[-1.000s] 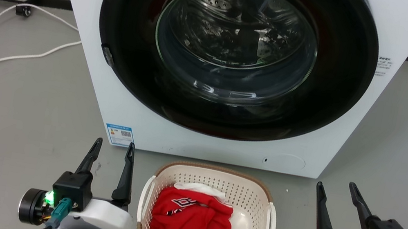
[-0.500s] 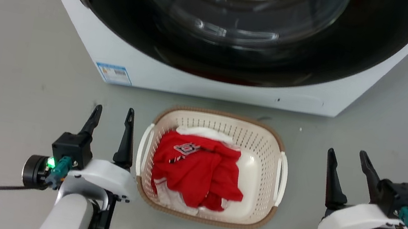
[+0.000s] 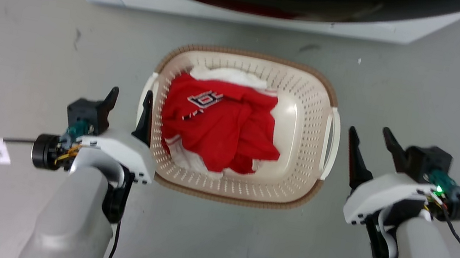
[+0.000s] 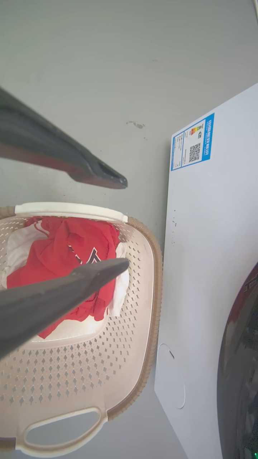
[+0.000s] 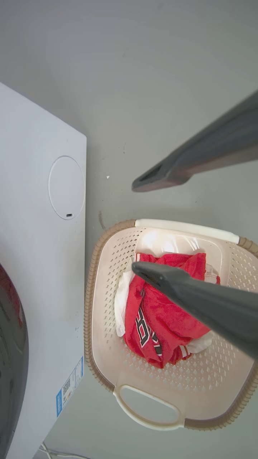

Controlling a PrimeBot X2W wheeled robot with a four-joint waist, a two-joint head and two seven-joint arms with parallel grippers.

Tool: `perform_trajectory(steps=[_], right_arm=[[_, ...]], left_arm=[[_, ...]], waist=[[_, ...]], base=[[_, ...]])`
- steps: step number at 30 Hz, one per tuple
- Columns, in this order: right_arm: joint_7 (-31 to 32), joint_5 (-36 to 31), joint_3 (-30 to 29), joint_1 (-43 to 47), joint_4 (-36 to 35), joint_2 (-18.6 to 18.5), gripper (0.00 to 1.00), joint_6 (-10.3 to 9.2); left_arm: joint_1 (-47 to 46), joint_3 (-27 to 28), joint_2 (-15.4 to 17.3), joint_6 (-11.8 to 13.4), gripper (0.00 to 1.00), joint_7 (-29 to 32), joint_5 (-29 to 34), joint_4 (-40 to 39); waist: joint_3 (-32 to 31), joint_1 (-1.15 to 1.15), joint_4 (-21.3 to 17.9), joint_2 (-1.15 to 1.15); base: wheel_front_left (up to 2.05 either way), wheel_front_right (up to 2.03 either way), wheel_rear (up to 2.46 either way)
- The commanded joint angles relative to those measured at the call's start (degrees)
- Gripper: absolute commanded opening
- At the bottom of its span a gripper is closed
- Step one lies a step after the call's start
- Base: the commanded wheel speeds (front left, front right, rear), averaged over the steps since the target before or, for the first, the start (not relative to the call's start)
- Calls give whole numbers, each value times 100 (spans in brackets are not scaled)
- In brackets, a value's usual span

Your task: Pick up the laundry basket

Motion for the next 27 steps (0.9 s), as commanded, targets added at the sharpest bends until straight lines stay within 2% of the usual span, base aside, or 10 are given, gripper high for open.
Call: perform_trajectory(steps=[1,14,27], right_arm=[[122,50,92,-303,276,5,100,-3],[635,691,866,-1701,1996,3,100,-3],[1162,1485,1778,-2726,2929,3,100,-3]], left_arm=[[-298,6,54,-41,100,34,-33,285],[-1667,-6,458,-277,100,324,-136,2019],[-2607,-162,634,-459,100,845,-193,3070]], waist=[[468,-1,-99,0],[1089,-1,-250,0],[1514,-1,-298,0]], base=[[0,0,0],[0,0,0],[0,0,0]])
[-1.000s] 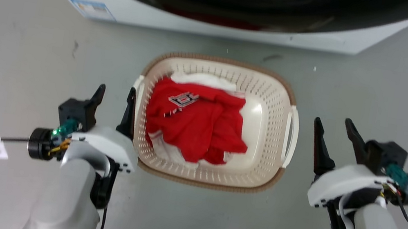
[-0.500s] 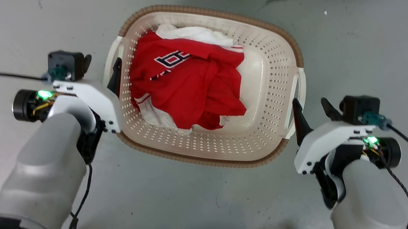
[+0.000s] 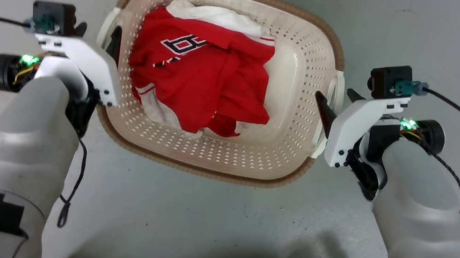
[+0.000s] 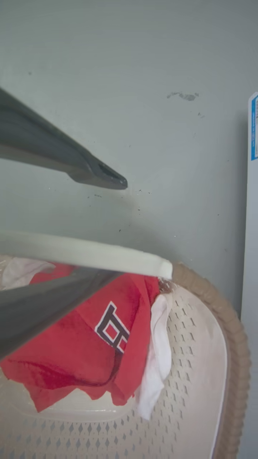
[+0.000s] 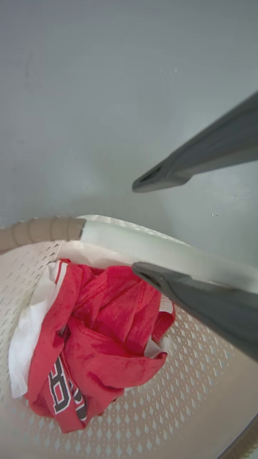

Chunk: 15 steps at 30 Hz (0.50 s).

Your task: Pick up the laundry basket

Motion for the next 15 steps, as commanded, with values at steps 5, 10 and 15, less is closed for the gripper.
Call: perform_trajectory(steps=[5,10,15], right_arm=[[160,362,354,-325,192,-23,100,-7],[222,657,566,-466,359,-28,53,-7],[237,930,745,-455,476,-61,0,2]], left_arm=[[-121,-126,-38,-55,100,309,1,361],[-167,-183,-95,-104,57,468,-60,515],[-109,-215,-95,-146,0,582,-153,596]], waist=[[140,0,-17,0],[205,0,-2,0],[158,0,11,0]], base=[[0,0,0],[0,0,0],[0,0,0]])
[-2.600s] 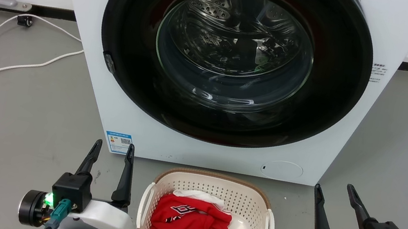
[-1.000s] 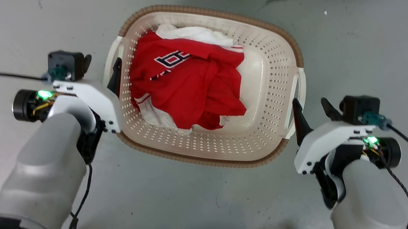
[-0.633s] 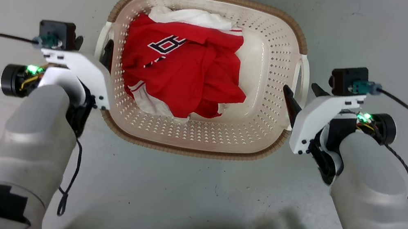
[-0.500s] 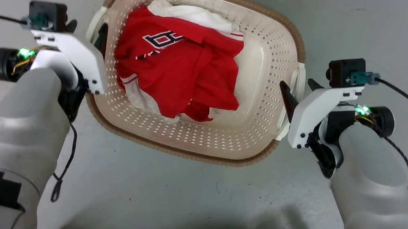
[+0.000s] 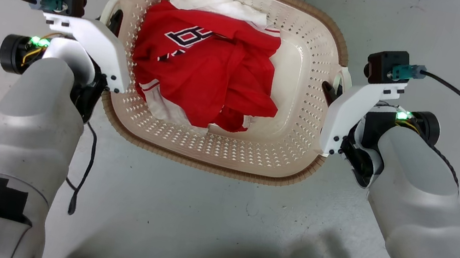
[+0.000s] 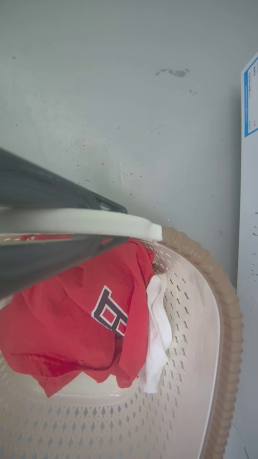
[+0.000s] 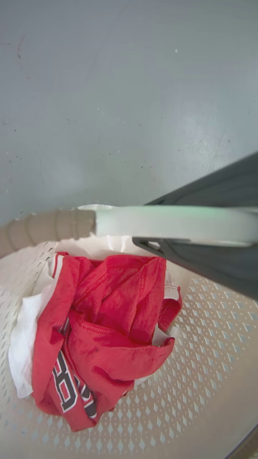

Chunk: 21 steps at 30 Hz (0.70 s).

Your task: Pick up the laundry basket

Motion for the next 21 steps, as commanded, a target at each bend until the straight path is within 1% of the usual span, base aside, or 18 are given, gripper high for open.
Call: perform_trajectory(steps=[1,11,12,21], right_arm=[[16,63,56,28,119,-132,0,14],[39,461,304,17,295,-84,0,37],[111,547,355,43,359,-52,0,39],[521,863,466,322,491,-113,0,40]], left_arm=[[391,-58,-71,46,0,332,-19,332],[329,-267,-145,-11,0,483,-88,318],[331,-363,-200,-22,0,636,-111,300],[497,-649,-495,-32,0,1191,-383,293]], waist=[[-30,1,3,0],[-266,1,62,0],[-432,1,112,0],[-1280,1,306,0]], base=[[0,0,0],[0,0,0],[0,0,0],[0,0,0]])
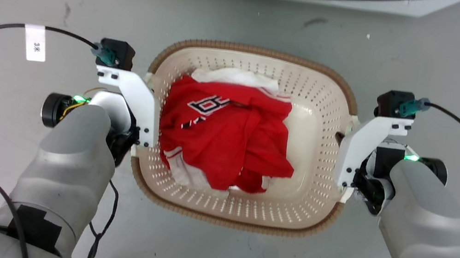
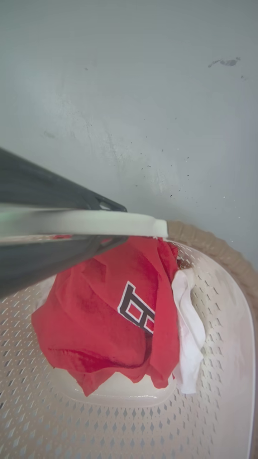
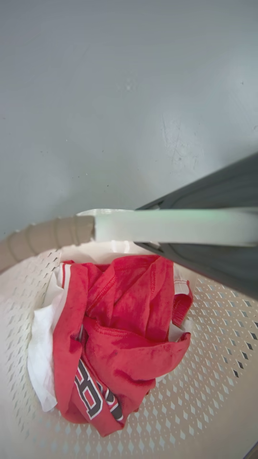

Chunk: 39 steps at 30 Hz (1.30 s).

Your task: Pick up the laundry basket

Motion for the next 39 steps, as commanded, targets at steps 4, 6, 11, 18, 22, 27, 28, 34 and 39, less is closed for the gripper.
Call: perform_trajectory(steps=[4,6,11,18,22,27,28,34,39], right_arm=[[336,259,81,183,-103,73,0,78],[529,348,123,260,-142,62,0,78],[1052,631,222,386,-274,43,0,79],[1668,970,386,575,-461,-57,0,83],[1955,1121,471,634,-493,-115,0,84],[2225,1287,563,744,-474,-119,0,84],[2259,1313,576,771,-458,-111,0,84],[2474,1440,673,925,-357,-73,0,84],[2465,1470,738,1037,-284,-75,0,84]], left_arm=[[126,-125,-133,10,0,319,-222,5],[156,-163,-154,8,0,499,-327,7],[261,-238,-166,-4,0,1009,-569,7],[459,-335,-153,-5,0,1673,-854,14],[554,-399,-154,-5,0,1945,-963,17],[714,-482,-123,-5,0,2211,-1079,21],[742,-500,-111,-4,0,2237,-1099,20],[939,-603,-74,-1,0,2391,-1178,23],[1081,-672,-62,0,0,2442,-1232,22]], waist=[[-658,-1,138,0],[-851,-1,155,0],[-1353,-1,181,0],[-2014,-1,228,0],[-2354,-1,265,0],[-2782,-1,289,0],[-2867,-1,291,0],[-3266,-1,281,0],[-3501,-1,282,0]], base=[[0,0,0],[0,0,0],[0,0,0],[0,0,0],[0,0,0],[0,0,0],[0,0,0],[0,0,0],[0,0,0]])
